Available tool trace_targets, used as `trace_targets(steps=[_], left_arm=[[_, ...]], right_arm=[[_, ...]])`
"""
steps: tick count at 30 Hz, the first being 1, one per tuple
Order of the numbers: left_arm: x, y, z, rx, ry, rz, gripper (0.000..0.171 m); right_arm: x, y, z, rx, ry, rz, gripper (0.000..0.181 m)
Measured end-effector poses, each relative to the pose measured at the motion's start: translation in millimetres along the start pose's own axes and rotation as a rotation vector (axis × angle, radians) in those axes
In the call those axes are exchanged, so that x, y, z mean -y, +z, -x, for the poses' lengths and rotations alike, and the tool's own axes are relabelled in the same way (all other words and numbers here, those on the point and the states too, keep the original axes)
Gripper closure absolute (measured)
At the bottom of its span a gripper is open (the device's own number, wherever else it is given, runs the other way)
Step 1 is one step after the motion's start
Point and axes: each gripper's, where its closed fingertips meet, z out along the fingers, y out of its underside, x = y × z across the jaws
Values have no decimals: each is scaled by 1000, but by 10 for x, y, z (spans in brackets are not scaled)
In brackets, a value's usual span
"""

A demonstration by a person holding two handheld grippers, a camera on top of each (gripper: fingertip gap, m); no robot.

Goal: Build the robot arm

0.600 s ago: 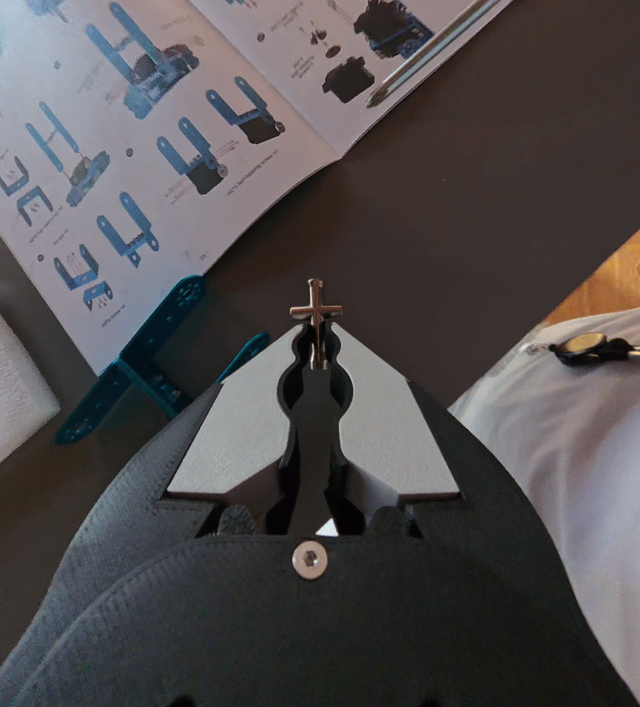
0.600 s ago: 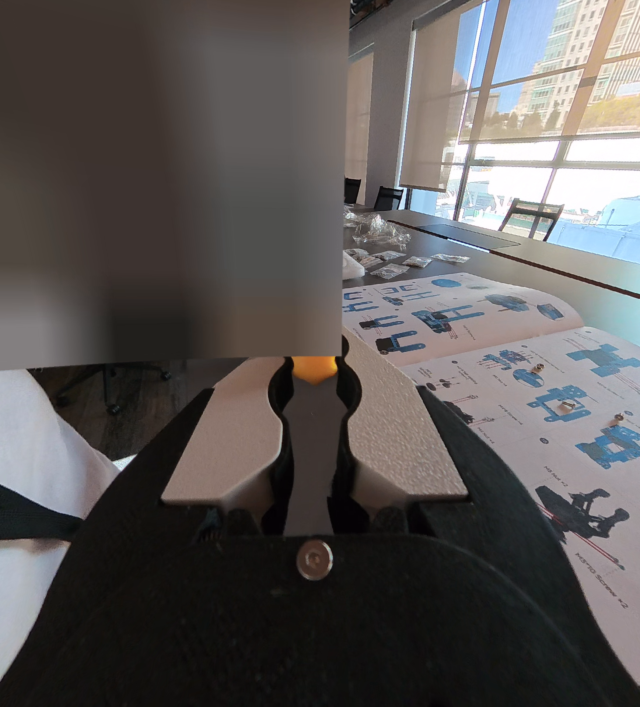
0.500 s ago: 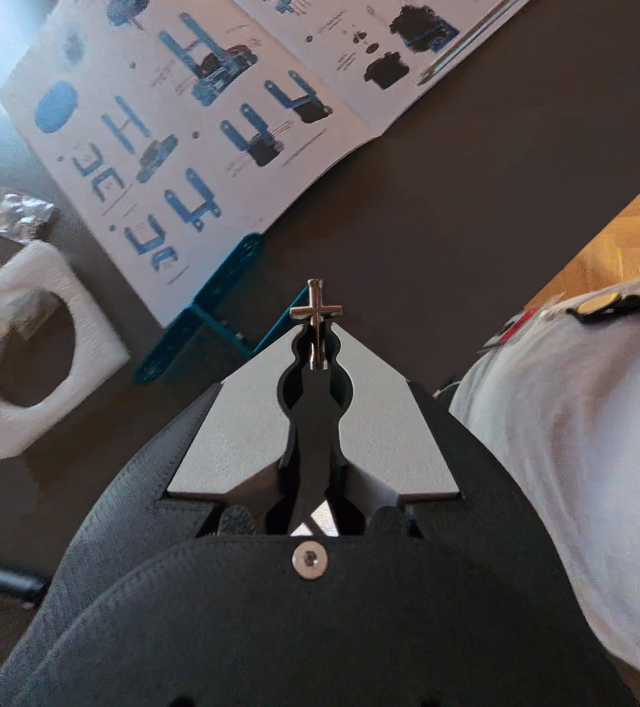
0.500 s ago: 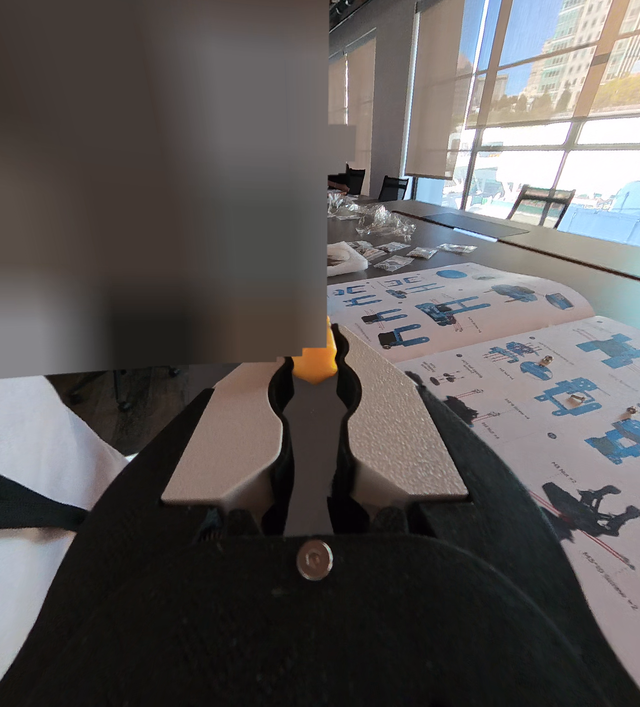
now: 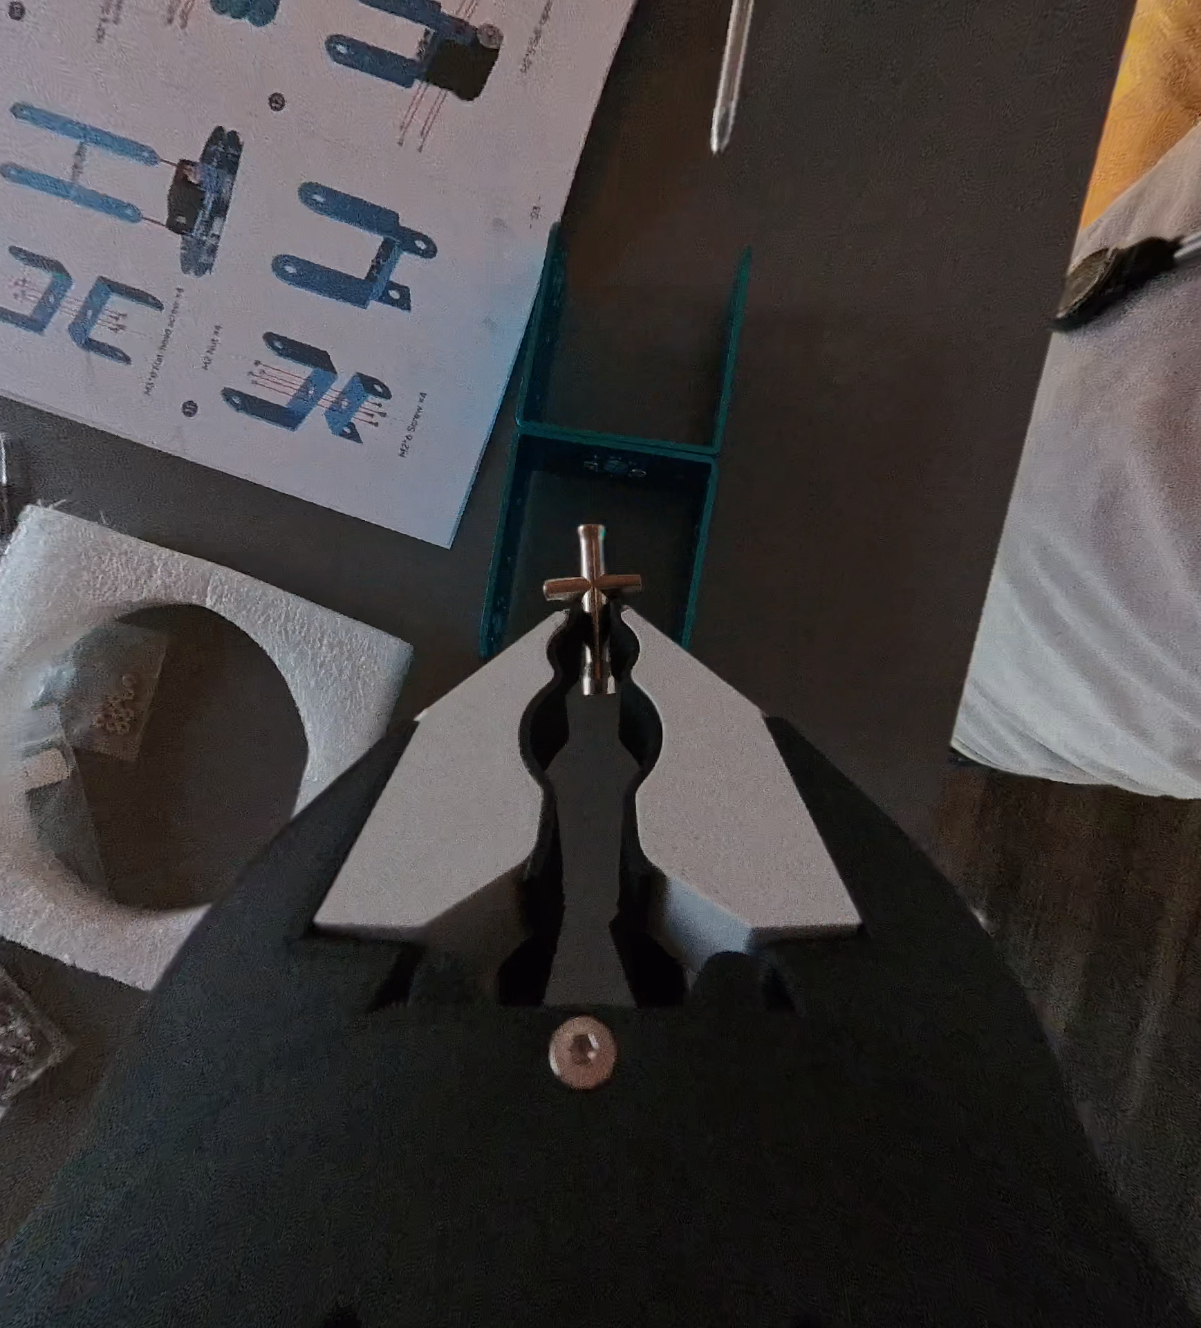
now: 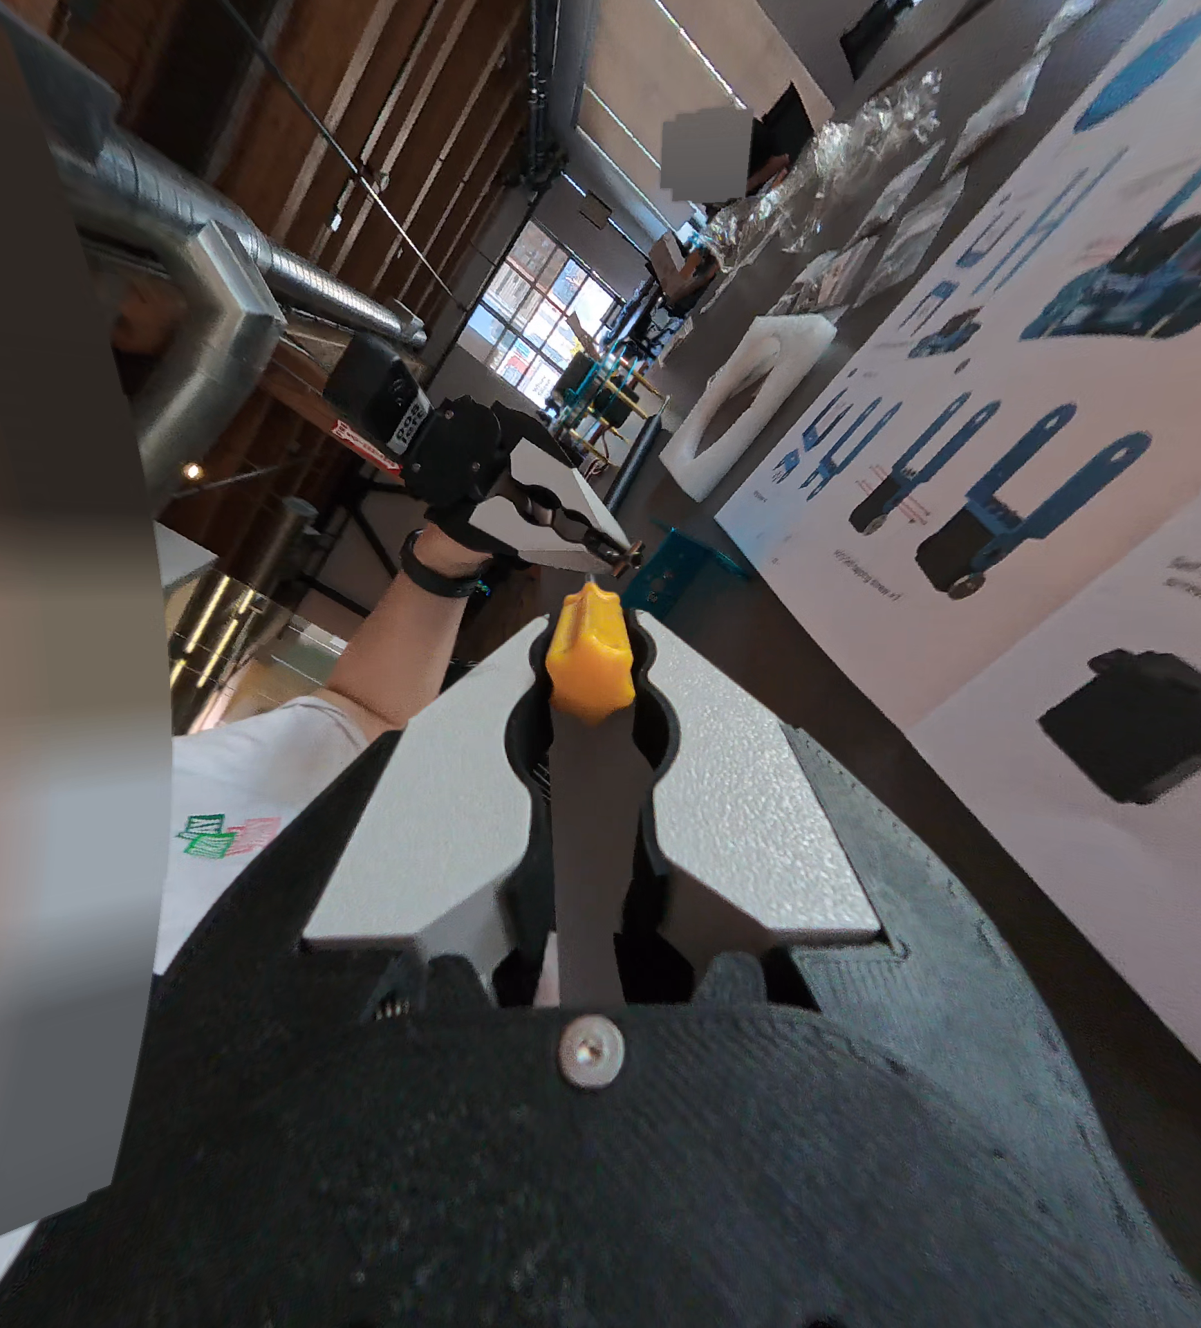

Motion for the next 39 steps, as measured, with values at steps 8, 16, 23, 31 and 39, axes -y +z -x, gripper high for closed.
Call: trace_targets(steps=[8, 16, 23, 31, 39], left_arm=[[-68, 164, -27, -121, 158, -14, 166], [-80, 72, -28, -167, 190, -70, 166], [0, -202, -71, -110, 6, -131, 166], [33, -246, -264, -52, -104, -171, 166], [-189, -171, 10, 45, -260, -121, 166]], right_arm=[[-72, 243, -120, -162, -25, -22, 165], [-131, 219, 43, -196, -171, -88, 165], [-53, 44, 121, -256, -277, -103, 165], [62, -118, 205, -221, -352, -79, 165], [-210, -79, 330, -77, -356, 67, 165]])
